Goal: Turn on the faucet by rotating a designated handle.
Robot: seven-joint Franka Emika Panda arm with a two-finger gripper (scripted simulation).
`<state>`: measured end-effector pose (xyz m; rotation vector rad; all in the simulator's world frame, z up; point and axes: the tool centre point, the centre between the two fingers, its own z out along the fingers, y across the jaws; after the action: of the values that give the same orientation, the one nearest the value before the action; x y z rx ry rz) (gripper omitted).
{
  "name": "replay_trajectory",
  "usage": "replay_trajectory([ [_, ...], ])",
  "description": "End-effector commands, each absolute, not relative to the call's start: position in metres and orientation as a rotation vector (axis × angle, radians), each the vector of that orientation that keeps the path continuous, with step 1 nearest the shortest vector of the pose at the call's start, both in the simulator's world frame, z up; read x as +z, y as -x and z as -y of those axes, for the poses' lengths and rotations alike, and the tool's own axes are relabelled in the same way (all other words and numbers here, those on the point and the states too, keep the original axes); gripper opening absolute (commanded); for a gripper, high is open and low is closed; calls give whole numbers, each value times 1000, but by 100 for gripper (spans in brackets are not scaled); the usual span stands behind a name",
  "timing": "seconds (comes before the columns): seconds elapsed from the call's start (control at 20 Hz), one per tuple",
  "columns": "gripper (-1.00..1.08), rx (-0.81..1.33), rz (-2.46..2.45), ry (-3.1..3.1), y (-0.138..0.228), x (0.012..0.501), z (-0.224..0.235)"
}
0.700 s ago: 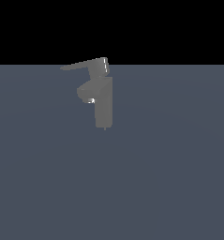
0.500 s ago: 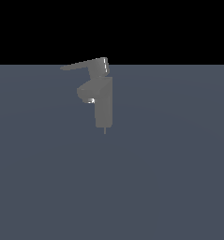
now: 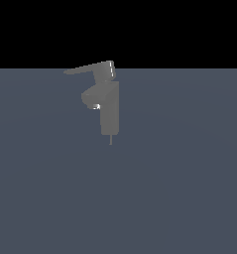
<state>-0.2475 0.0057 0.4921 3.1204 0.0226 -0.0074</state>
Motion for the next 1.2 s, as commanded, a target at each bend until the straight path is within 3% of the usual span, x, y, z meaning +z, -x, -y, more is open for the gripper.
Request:
replay_trajectory([
  [0.0, -100, -8, -15, -3120, 246, 492, -6],
  [0.55, -100, -25, 151, -3119, 222, 494, -11],
  [1.15, -100, -65, 539, -3076, 163, 491, -26],
])
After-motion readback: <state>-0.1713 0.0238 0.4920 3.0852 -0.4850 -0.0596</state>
